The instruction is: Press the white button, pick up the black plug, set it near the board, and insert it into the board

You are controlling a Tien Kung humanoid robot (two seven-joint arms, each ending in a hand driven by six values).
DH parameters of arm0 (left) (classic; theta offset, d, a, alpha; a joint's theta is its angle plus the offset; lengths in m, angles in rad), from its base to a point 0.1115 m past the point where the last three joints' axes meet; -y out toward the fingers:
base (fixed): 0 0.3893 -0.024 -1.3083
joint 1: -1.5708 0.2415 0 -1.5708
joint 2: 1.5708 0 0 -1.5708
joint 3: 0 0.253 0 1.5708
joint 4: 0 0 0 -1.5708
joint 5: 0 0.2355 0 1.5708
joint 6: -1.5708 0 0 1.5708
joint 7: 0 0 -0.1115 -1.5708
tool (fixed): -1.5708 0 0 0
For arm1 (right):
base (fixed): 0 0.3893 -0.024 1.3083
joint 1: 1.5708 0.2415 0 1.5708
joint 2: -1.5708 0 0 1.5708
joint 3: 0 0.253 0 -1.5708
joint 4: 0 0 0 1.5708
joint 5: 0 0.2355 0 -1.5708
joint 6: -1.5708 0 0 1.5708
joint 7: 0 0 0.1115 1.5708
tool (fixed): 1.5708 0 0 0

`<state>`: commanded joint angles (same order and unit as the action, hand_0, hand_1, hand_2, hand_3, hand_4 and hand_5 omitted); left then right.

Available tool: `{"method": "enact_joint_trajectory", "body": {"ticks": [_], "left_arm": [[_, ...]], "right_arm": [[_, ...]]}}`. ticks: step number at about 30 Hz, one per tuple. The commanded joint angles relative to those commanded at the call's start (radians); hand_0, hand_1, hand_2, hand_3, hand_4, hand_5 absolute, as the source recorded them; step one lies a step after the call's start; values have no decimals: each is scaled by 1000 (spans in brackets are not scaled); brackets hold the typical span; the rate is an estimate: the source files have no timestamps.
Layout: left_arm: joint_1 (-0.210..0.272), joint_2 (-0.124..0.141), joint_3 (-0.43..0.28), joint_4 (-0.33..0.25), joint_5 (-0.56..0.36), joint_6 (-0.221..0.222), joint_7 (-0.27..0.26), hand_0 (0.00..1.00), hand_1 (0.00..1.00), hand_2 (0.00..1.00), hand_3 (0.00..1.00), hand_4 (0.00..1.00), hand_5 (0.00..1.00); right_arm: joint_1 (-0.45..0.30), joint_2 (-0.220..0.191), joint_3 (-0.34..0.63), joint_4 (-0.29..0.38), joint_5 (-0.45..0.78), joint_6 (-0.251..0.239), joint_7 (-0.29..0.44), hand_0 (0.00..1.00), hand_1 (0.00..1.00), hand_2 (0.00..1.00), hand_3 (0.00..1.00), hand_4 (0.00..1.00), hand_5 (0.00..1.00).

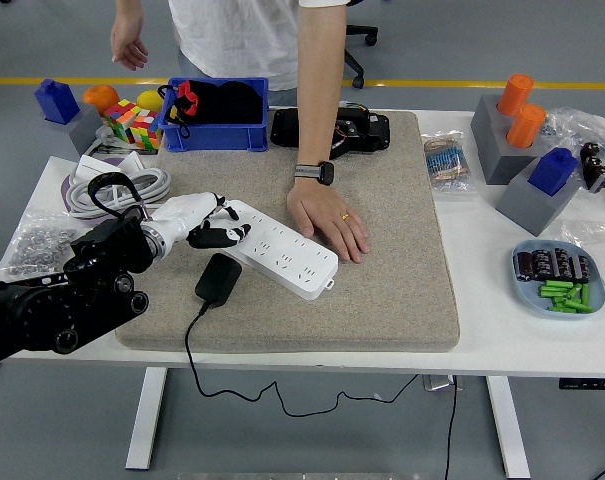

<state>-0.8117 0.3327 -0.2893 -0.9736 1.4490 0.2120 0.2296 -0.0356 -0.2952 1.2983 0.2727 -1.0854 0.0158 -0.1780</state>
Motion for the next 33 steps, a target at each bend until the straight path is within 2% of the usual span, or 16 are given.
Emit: {"method": "enact_joint_trajectory", "body": {"ticks": [15, 23, 33], "left_arm": [[1, 2, 18, 18, 1, -5, 9, 381, 149, 127, 700, 665, 788], [2, 17, -27, -40, 24, -1, 5, 380, 149, 126, 699, 668, 785], [35, 35, -142, -140, 65, 5, 5, 379, 150, 129, 699, 670, 782]], "right_arm": [[0, 1, -1, 0, -1, 0, 0, 664, 668, 632, 615, 691, 478], [-2, 2, 1, 0, -3, 0, 0, 664, 668, 632, 616, 692, 479], [-2, 3, -1, 0, -4, 0, 0, 664, 668, 632, 615, 690, 478]]}}
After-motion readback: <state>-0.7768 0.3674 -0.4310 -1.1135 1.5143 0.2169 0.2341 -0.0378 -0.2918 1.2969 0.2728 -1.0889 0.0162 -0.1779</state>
